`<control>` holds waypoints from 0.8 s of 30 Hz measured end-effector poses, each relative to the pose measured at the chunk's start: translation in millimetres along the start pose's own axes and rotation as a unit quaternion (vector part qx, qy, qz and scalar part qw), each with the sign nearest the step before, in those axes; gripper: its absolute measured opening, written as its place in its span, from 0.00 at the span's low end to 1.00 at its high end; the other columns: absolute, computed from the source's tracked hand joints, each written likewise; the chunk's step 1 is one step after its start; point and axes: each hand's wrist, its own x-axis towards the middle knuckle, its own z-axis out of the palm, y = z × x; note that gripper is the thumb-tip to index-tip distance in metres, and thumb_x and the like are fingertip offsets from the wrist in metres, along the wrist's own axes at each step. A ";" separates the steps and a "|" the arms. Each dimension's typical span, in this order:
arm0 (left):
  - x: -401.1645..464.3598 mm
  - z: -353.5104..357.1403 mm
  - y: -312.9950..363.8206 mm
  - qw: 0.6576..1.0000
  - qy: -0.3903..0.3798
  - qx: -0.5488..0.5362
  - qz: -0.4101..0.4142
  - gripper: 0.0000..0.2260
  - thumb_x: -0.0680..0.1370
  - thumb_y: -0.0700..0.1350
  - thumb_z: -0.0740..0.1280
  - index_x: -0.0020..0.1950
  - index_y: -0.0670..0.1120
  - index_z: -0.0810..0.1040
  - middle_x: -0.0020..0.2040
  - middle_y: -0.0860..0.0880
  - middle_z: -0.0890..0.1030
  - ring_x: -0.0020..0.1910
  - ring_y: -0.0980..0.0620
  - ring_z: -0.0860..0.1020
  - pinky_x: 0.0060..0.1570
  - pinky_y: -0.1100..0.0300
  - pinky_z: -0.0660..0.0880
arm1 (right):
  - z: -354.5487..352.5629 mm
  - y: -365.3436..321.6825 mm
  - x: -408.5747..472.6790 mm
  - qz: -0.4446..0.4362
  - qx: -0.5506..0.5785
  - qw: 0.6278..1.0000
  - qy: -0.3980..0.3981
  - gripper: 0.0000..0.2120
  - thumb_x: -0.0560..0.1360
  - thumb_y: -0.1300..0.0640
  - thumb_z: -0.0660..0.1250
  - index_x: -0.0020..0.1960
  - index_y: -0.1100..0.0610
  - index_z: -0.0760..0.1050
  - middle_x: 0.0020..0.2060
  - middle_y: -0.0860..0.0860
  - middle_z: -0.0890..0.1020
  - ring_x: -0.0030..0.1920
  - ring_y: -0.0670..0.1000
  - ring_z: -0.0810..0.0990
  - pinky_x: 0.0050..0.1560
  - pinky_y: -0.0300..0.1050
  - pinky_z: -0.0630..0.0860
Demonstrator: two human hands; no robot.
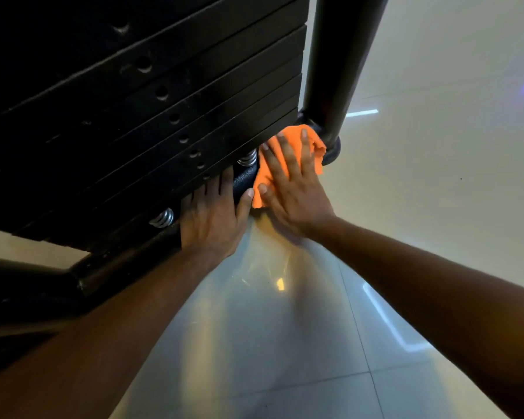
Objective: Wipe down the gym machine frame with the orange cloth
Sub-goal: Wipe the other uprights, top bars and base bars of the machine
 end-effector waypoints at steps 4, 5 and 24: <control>0.2 1.4 3.5 0.999 -0.006 0.049 -0.011 0.30 0.88 0.63 0.54 0.83 0.45 0.65 0.75 0.41 0.75 0.71 0.39 0.75 0.68 0.39 0.71 | -12.5 34.9 7.2 -0.095 -0.024 0.995 -0.017 0.31 0.90 0.40 0.53 0.89 0.48 0.51 0.89 0.53 0.50 0.87 0.63 0.39 0.85 0.67 0.40; -1.1 1.9 7.0 0.998 -0.007 0.062 -0.023 0.29 0.88 0.63 0.53 0.83 0.45 0.64 0.75 0.41 0.75 0.71 0.39 0.75 0.69 0.39 0.70 | -18.3 49.5 12.7 -0.116 -0.039 0.992 -0.017 0.31 0.90 0.40 0.53 0.89 0.47 0.51 0.89 0.53 0.51 0.87 0.63 0.40 0.85 0.66 0.40; -17.7 19.2 55.4 0.985 0.075 -0.011 -0.156 0.24 0.90 0.53 0.52 0.87 0.50 0.59 0.86 0.47 0.61 0.86 0.42 0.55 0.84 0.39 0.46 | -22.7 23.7 9.5 -0.088 -0.041 0.994 -0.046 0.34 0.89 0.35 0.51 0.89 0.44 0.45 0.89 0.52 0.45 0.86 0.62 0.35 0.81 0.60 0.26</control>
